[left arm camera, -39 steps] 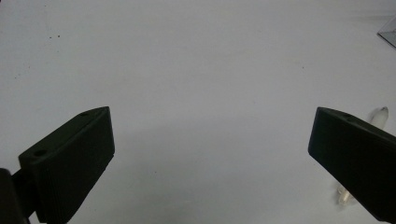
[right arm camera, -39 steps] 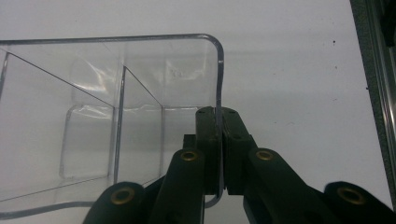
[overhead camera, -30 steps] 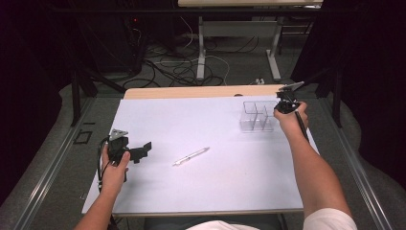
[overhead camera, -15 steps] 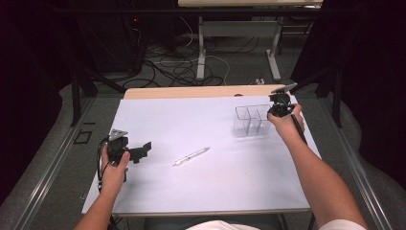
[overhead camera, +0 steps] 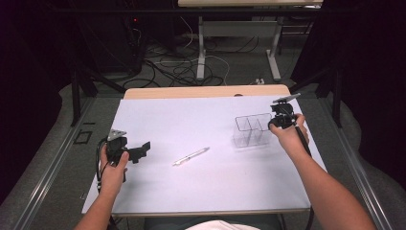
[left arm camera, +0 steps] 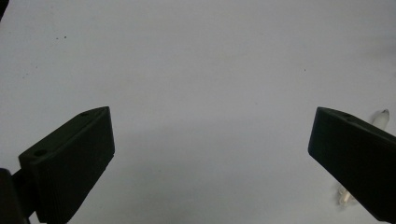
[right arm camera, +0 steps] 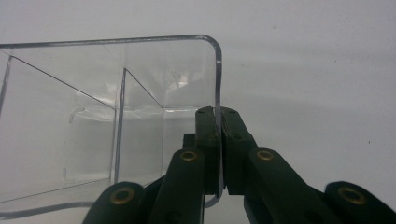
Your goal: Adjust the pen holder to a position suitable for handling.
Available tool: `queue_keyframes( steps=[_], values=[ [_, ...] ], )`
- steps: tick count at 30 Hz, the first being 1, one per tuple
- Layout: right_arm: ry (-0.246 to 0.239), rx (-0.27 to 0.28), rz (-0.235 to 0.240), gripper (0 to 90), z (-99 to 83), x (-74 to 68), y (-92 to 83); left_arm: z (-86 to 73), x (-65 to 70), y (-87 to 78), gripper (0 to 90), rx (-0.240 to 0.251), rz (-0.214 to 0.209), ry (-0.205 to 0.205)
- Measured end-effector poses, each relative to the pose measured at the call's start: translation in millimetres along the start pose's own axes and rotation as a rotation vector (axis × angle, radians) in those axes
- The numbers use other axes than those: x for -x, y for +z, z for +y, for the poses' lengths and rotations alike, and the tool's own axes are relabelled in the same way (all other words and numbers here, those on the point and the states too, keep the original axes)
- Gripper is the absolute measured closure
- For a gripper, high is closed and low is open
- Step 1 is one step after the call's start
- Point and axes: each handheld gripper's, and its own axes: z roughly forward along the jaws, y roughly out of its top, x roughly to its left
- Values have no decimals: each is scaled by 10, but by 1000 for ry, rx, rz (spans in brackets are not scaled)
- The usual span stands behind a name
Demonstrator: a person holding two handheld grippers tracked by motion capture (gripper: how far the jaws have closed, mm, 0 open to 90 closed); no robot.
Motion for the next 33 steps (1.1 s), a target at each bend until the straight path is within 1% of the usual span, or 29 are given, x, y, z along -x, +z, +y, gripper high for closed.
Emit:
queue_keyframes(
  steps=[3,4,8,9,10,11,15,16,17,18,21,22,23,24,26,28,29,32,33],
  values=[
    [-14,5,-8,879,-52,-17,-16,-3,2,6,4,3,-1,0],
    [-27,10,-12,878,-78,-21,-16,-3,3,6,4,2,-1,-1],
    [-51,1,-28,878,-178,-37,-21,-6,9,5,4,0,0,-2],
    [-51,1,-28,878,-178,-37,-21,-7,10,5,4,0,0,-2],
    [-40,-1,-24,878,-192,-42,-21,-7,11,4,4,0,-1,-1],
    [-52,-6,-24,878,-208,-32,-23,-7,12,4,4,0,-1,-1],
    [-51,-7,-24,877,-246,-26,-51,-8,10,5,4,0,-1,-3],
    [-52,9,-17,876,-257,-19,-50,-8,8,5,4,0,-2,-4],
    [-48,-8,-24,876,-261,-22,-66,-8,9,5,4,0,-2,-5],
    [-51,-4,-24,875,-270,-15,-67,-8,9,4,4,0,-2,-4],
    [-42,-21,-12,870,-301,-9,-71,-7,11,2,4,0,-2,-1],
    [-31,-29,4,866,-328,-3,-73,-7,12,2,4,0,-2,-1],
    [-31,-29,4,866,-328,-3,-73,-7,12,4,4,0,-2,-1],
    [-23,-29,20,863,-363,4,-71,-8,12,7,4,0,-2,-1],
    [-18,-26,25,859,-378,5,-73,-8,14,10,4,-1,-1,-1],
    [8,-34,52,842,-403,24,-96,-7,14,14,4,-2,-2,1],
    [8,-34,52,842,-403,24,-96,-7,15,14,4,-4,-1,1],
    [24,-36,81,822,-421,39,-124,-9,22,21,4,1,1,0],
    [24,-37,90,817,-427,48,-134,-5,22,16,4,-7,-2,2]
  ],
)
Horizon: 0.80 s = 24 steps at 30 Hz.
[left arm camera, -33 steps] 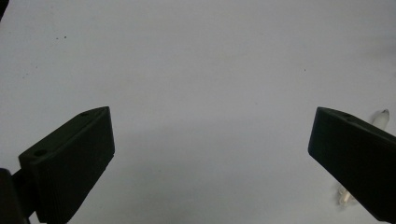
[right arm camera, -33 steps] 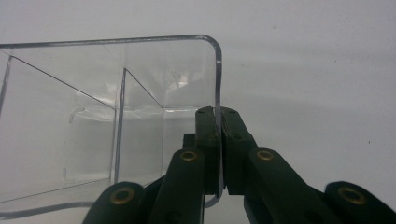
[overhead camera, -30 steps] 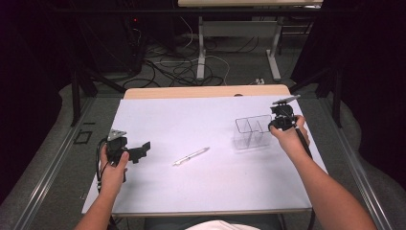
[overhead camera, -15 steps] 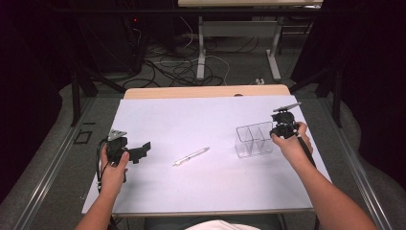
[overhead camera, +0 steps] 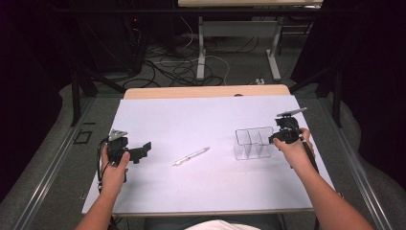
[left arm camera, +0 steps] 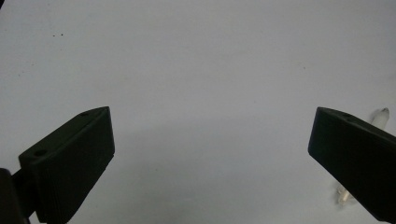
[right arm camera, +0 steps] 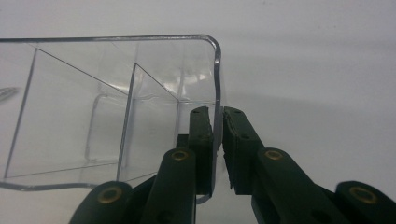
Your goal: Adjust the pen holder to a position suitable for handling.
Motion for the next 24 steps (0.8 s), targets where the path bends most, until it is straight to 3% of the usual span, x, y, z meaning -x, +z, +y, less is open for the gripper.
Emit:
queue_keyframes(
  steps=[4,18,24],
  values=[
    [30,12,27,815,-15,25,-46,0,2,4,4,4,1,0],
    [37,12,38,811,-71,32,-89,-1,9,14,4,0,1,1],
    [47,-8,73,806,-80,14,-103,1,9,13,4,-2,3,10]
  ],
)
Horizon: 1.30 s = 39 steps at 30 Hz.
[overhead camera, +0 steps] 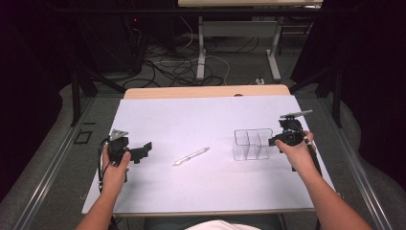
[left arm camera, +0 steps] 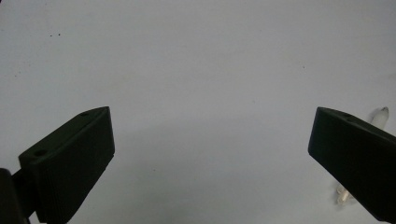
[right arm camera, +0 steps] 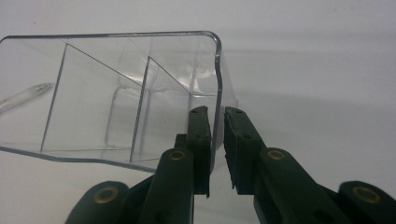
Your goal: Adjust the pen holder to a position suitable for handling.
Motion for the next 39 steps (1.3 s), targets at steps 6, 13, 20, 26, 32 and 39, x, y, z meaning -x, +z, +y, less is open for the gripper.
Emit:
queue_keyframes(
  steps=[6,13,20,26,32,39],
  values=[
    [8,2,8,793,-27,-19,-6,2,-4,-2,4,-7,-4,2],
    [25,18,48,750,-49,18,-6,3,-1,-4,4,-11,-6,7],
    [8,84,103,654,-85,32,-82,0,1,-3,4,-13,-10,10],
    [-65,154,108,542,-171,-18,-70,-4,17,4,4,-14,-13,12],
    [-123,201,101,465,-219,-66,-101,-9,22,11,4,-9,-15,12],
    [-215,279,102,387,-252,-38,-180,1,40,-3,4,-1,-24,27]
  ],
)
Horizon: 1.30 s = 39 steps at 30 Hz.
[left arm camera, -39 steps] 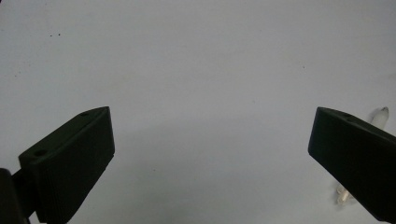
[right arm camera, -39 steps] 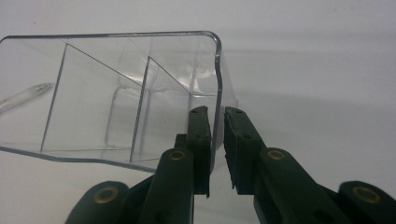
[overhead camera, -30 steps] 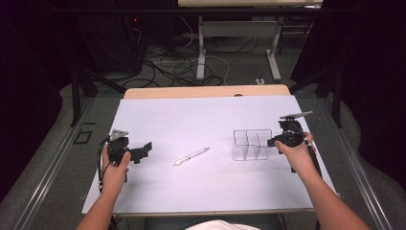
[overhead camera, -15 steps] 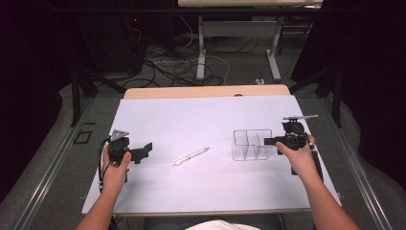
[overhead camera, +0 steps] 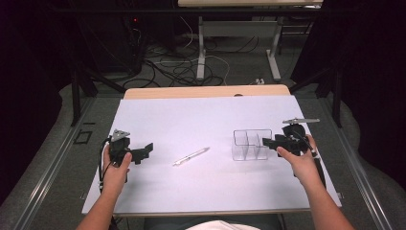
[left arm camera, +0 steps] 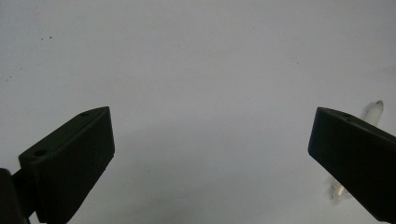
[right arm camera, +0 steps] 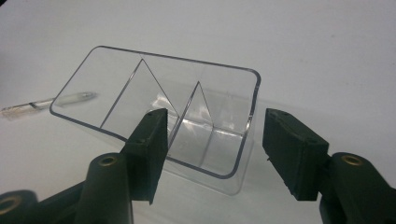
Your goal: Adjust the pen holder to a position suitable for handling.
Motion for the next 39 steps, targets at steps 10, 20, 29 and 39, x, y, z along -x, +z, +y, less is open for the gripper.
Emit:
queue_keyframes(
  steps=[10,20,29,39],
  values=[
    [-60,76,17,194,-25,10,-107,41,107,1,3,10,-62,12],
    [-96,123,-70,106,-205,130,-205,89,290,3,3,14,-121,80],
    [-86,122,-104,8,-376,297,-86,133,508,58,9,5,-154,178],
    [-129,131,-115,0,-367,246,-58,256,723,173,126,-40,-187,247]
  ],
)
